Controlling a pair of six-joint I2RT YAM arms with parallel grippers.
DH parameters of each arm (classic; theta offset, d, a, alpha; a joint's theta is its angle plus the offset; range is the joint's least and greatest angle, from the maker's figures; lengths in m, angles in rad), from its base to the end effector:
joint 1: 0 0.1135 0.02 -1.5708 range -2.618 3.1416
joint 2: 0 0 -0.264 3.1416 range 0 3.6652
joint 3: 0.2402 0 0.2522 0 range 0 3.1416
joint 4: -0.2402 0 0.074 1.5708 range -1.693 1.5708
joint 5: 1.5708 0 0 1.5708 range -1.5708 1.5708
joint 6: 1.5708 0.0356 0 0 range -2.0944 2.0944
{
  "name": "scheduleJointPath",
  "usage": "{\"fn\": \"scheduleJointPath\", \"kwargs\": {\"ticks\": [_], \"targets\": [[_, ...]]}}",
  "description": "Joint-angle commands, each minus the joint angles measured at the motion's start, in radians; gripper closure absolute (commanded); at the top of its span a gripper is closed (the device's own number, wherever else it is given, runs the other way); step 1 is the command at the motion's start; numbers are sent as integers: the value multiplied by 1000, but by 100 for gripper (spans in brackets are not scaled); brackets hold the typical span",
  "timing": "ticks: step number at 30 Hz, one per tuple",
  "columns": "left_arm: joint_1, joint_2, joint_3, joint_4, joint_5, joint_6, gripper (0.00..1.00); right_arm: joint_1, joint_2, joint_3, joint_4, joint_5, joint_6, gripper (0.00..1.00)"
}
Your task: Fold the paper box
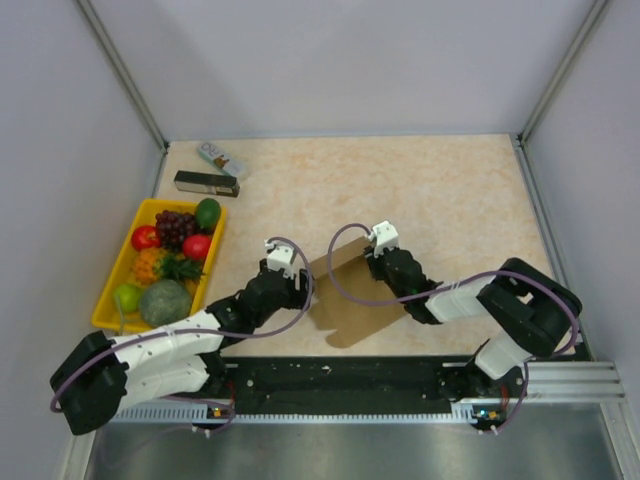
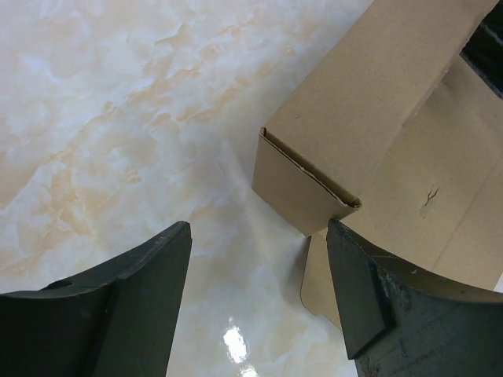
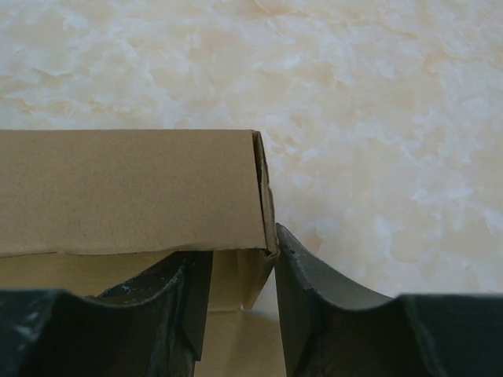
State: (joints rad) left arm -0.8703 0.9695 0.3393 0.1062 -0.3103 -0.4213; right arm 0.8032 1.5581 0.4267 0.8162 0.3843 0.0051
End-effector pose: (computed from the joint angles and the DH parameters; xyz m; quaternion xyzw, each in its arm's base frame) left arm 0.1355 -0.1439 0.1813 0.1152 0.8514 -0.1903 0.4749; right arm 0.2019 0.1900 0.1481 -0.2053 0.7756 0.0846 0.5909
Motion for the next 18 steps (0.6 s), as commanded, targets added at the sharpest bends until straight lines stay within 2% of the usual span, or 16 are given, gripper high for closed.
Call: {"fn": "scheduleJointPath", "kwargs": {"ticks": [1, 4, 6, 7, 8, 9, 10, 13, 15, 16, 17, 18], "targets": [[-12, 34, 53, 96, -55, -7, 26, 13, -32, 32, -19, -1, 12, 62], [-16, 40, 50, 96, -33, -7, 26, 13, -4, 35, 12, -15, -1, 61], [-19, 29, 44, 86, -33, -11, 26, 13, 29, 44, 44, -33, -33, 65], [-21, 25, 38, 84, -33, -16, 26, 11, 40, 52, 49, -41, -40, 68], [-21, 12, 32, 84, -35, -16, 26, 11, 51, 64, 51, -45, -43, 82], [-21, 6, 23, 84, -36, -19, 26, 11, 66, 67, 63, -50, -48, 89], [-21, 2, 20, 82, -36, -17, 26, 10, 72, 69, 67, -56, -45, 91], [-22, -20, 23, 60, -24, -11, 26, 10, 59, 54, 83, -61, -37, 83], [-24, -52, 23, 37, -16, -11, 26, 7, 46, 35, 83, -56, -34, 83], [-24, -67, 21, 29, -15, -11, 26, 7, 42, 27, 99, -61, -34, 86], [-24, -99, 17, 18, -13, -14, 26, 2, 42, 17, 115, -74, -36, 100], [-24, -118, 14, -3, -12, -17, 26, 2, 48, 12, 130, -82, -42, 100]]}}
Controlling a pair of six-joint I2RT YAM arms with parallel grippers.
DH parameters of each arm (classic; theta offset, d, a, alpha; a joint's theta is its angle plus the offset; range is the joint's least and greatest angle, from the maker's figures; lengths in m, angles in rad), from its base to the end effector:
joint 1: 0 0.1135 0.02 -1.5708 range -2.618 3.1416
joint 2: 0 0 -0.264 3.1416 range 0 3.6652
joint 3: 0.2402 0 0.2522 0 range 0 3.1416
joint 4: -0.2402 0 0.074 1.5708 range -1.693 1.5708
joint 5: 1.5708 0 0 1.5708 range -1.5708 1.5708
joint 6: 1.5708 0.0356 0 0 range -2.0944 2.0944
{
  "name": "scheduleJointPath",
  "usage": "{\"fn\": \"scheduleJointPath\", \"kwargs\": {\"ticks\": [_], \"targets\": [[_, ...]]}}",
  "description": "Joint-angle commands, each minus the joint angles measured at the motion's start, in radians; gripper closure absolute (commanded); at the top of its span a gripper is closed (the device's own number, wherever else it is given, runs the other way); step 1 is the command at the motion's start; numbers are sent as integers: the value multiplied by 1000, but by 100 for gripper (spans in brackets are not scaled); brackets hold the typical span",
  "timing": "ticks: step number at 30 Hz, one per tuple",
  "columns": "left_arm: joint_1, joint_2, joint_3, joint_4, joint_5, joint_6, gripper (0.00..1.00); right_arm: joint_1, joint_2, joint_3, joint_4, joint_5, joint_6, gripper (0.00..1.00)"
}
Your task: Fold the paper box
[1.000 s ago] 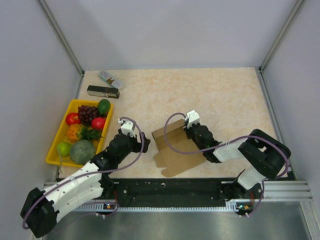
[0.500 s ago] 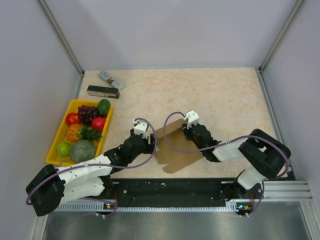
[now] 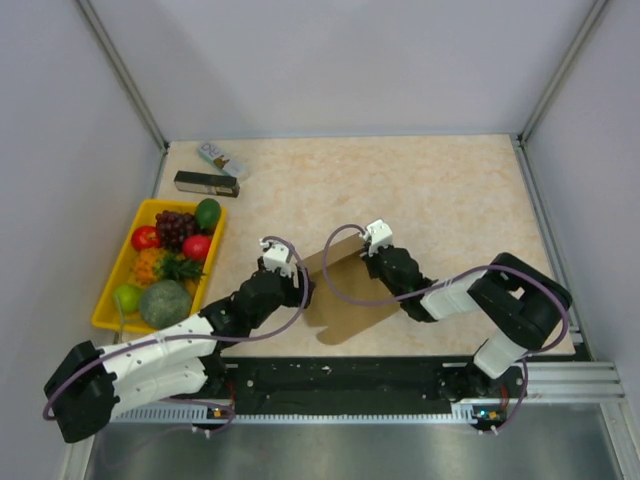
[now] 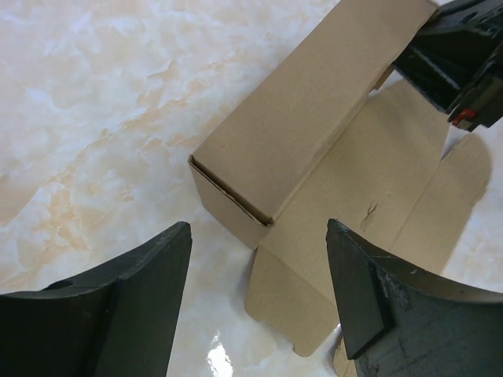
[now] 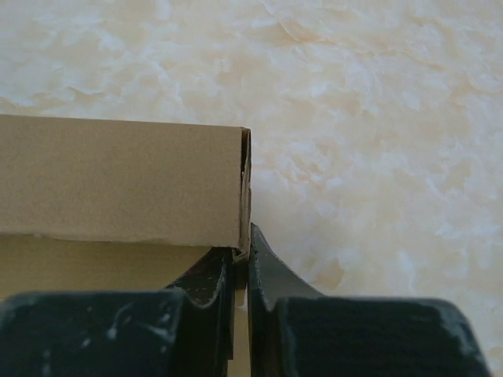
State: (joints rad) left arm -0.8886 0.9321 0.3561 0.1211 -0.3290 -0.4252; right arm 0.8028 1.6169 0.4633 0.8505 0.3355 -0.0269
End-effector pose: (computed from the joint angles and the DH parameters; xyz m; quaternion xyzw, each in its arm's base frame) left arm 0.1334 -0.1460 0.1950 0.1078 0.8344 -0.2089 0.4984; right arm 0.2092 0.1997 0.1455 -0.2297 0.7669 0.0964 0.5914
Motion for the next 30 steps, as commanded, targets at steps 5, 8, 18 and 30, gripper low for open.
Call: {"fn": "scheduleJointPath", "kwargs": {"ticks": [5, 8, 18, 30], "targets": [[-6, -246, -13, -109, 5, -29, 26, -4, 8, -3, 89, -81, -24, 68], [-6, -330, -8, -181, -21, -41, 26, -2, -21, -28, 76, -82, -18, 56], [5, -215, 145, -141, -64, -18, 28, -2, -351, -110, -216, -24, 19, 45], [102, 56, 282, -46, 194, -32, 51, -348, -461, 222, -738, -676, 459, 75]]}}
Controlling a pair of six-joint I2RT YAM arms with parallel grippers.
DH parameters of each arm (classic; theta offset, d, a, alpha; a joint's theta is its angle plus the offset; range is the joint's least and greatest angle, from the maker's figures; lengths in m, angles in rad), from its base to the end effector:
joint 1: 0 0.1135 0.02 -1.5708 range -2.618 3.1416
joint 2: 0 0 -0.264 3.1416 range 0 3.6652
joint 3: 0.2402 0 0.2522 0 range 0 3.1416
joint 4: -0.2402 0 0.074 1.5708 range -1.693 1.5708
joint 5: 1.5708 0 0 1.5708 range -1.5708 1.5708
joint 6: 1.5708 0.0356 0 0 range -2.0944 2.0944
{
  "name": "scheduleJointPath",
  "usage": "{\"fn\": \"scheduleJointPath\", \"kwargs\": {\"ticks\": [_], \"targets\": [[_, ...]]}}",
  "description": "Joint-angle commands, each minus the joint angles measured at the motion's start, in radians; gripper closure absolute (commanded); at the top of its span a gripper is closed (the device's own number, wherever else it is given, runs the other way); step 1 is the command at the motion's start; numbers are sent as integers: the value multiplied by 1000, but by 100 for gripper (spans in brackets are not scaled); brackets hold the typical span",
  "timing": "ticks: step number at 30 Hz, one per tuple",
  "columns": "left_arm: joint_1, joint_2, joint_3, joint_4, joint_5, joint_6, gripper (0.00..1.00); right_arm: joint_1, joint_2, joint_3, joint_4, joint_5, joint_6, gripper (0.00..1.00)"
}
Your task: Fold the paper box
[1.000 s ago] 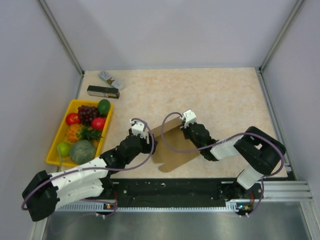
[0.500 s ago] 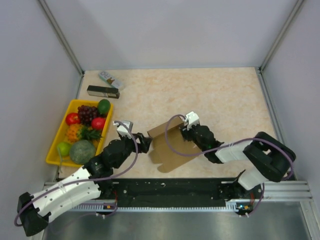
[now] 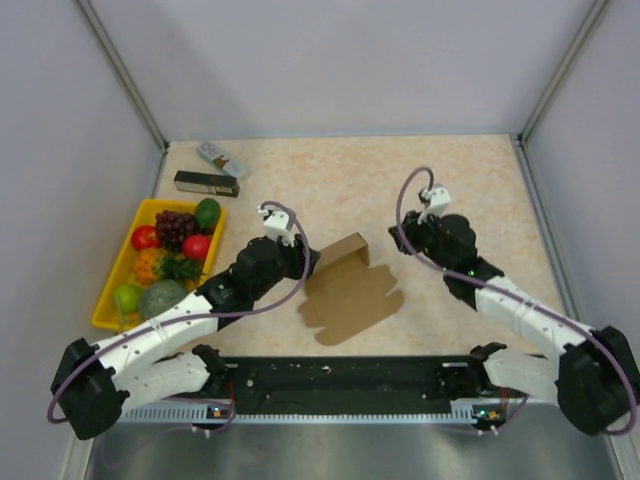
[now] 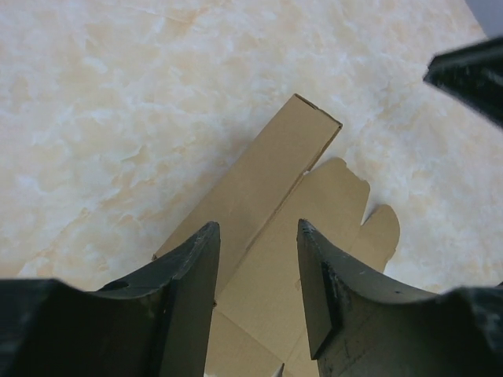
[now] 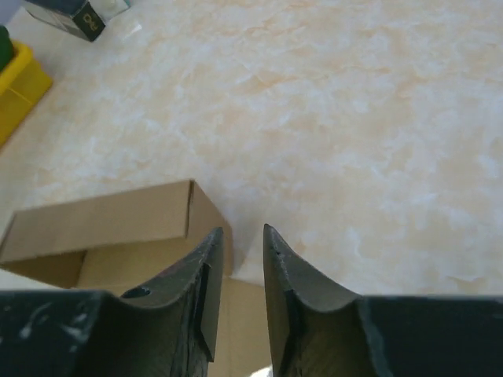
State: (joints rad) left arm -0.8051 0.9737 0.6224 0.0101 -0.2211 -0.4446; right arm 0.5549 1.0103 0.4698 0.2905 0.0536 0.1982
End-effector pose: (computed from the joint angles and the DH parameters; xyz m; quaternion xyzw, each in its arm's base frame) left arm 0.1613 -0.1566 0.2675 0.0830 0.8102 -0.2623 0.5177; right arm 0.1937 0.1178 0.2354 -0.1239 0.7799 0.2058 0.5780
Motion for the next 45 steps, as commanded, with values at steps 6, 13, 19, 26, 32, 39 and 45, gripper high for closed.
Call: {"fn": "scheduleJointPath", "kwargs": {"ticks": [6, 13, 19, 26, 32, 39, 45], "targets": [[38, 57, 0, 51, 129, -3, 59, -134, 393, 397, 42, -722, 536, 100], [43, 143, -15, 50, 155, 18, 65, -154, 655, 333, 522, -928, 842, 100], [43, 209, -45, 70, 169, 18, 67, -177, 783, 247, 702, -953, 899, 100], [43, 221, -108, 111, 189, -13, 69, -194, 823, 126, 777, -917, 845, 100], [43, 151, -115, 64, 183, 0, 69, -220, 841, 63, 823, -888, 865, 100], [41, 103, -98, 31, 178, 17, 65, -219, 647, 148, 762, -929, 920, 100], [43, 96, -66, 16, 177, 26, 61, -220, 519, 338, 326, -903, 739, 100]]}}
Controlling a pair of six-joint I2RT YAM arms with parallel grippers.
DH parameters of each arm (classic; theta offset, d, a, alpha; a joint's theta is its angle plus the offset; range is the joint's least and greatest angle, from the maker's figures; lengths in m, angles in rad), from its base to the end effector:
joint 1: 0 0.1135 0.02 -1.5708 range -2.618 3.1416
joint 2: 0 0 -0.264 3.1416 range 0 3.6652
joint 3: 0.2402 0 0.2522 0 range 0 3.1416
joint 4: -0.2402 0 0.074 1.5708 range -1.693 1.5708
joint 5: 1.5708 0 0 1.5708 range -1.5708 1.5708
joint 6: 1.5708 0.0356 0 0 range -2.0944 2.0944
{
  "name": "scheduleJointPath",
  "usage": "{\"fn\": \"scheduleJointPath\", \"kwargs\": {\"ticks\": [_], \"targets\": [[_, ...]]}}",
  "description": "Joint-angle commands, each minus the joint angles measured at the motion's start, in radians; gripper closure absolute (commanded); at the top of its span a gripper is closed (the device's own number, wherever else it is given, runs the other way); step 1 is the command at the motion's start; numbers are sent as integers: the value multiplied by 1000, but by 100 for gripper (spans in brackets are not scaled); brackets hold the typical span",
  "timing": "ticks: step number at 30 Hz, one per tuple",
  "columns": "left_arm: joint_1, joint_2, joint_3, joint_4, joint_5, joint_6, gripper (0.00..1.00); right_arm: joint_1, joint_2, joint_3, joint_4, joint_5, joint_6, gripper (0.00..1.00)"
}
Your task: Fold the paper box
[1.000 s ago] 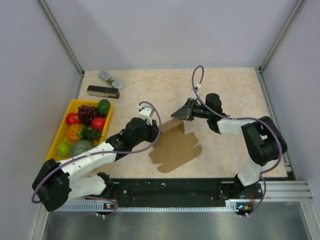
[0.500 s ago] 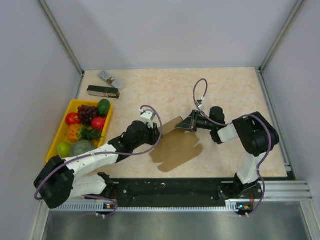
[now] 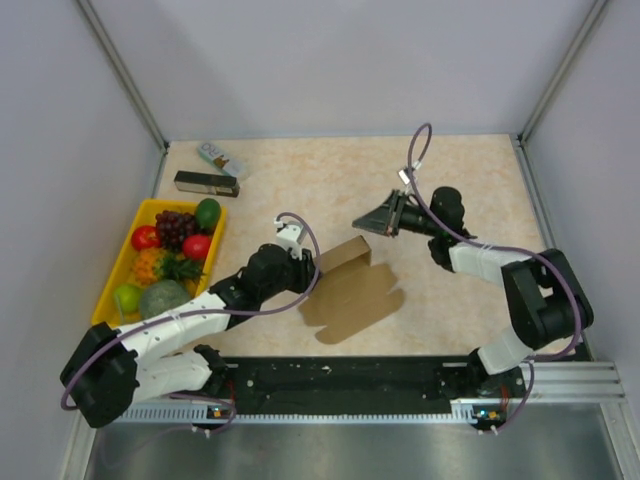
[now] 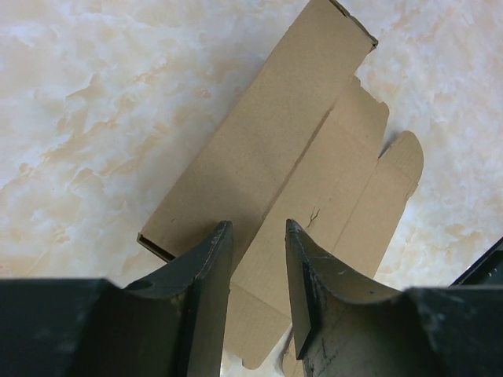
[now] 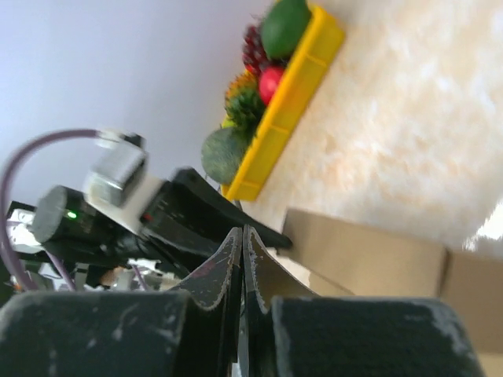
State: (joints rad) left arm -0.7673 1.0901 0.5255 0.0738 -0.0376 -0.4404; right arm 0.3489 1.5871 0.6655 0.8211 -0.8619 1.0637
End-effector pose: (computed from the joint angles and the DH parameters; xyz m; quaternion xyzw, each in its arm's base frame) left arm 0.1691 -0.1612 0.2155 0.1300 0.8477 -0.2786 0.4323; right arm 0.2885 0.1337 0.2089 -0.0267 0.7293 0.6312 0.2625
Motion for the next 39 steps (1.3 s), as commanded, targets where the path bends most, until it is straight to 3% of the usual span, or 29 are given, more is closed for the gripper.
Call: {"fn": "scheduleJointPath", "kwargs": {"ticks": [1, 7, 8, 15, 18, 20, 23, 25, 26, 28, 29, 30, 32, 33, 34, 39], "targets": [[3, -25, 36, -48, -10, 22, 61, -14, -44, 154, -203, 9, -119, 100], [5, -32, 45, -48, -7, 29, 58, -14, 121, 108, 45, 1, -1, 100], [5, -27, 48, -51, -7, 34, 58, -13, 146, 91, 149, 0, 19, 100], [6, -87, 79, -100, 5, 52, 55, -16, 307, -1, 341, -6, 74, 100], [8, -131, 103, -120, 15, 84, 41, -14, 263, 3, 326, -8, 75, 100], [8, -154, 120, -138, 1, 110, 21, -16, 193, 11, 248, -12, 58, 100], [11, -133, 180, -222, -22, 161, 9, -19, 57, 16, 51, 18, -4, 87], [13, -102, 234, -291, -31, 187, 6, -21, -36, 22, -160, 72, -111, 76], [13, -79, 248, -305, -33, 202, 5, -21, -130, 28, -426, 155, -160, 71], [14, -58, 264, -310, -19, 218, 4, -16, -231, 60, -667, 266, -332, 60], [14, -35, 269, -313, -10, 236, 4, -16, -274, 65, -874, 381, -372, 54], [14, -20, 287, -321, 1, 246, 3, -19, -367, 50, -933, 421, -378, 43], [13, 42, 309, -348, 74, 310, 3, -24, -462, 4, -1016, 461, -345, 33], [11, 65, 341, -362, 85, 321, 2, -25, -548, -59, -1028, 463, -323, 21], [10, 86, 356, -379, 88, 344, 2, -25, -599, -96, -1033, 452, -300, 17], [-27, 223, 453, -471, -10, 420, 2, -24, -879, -332, -1045, 402, -153, 15]]}}
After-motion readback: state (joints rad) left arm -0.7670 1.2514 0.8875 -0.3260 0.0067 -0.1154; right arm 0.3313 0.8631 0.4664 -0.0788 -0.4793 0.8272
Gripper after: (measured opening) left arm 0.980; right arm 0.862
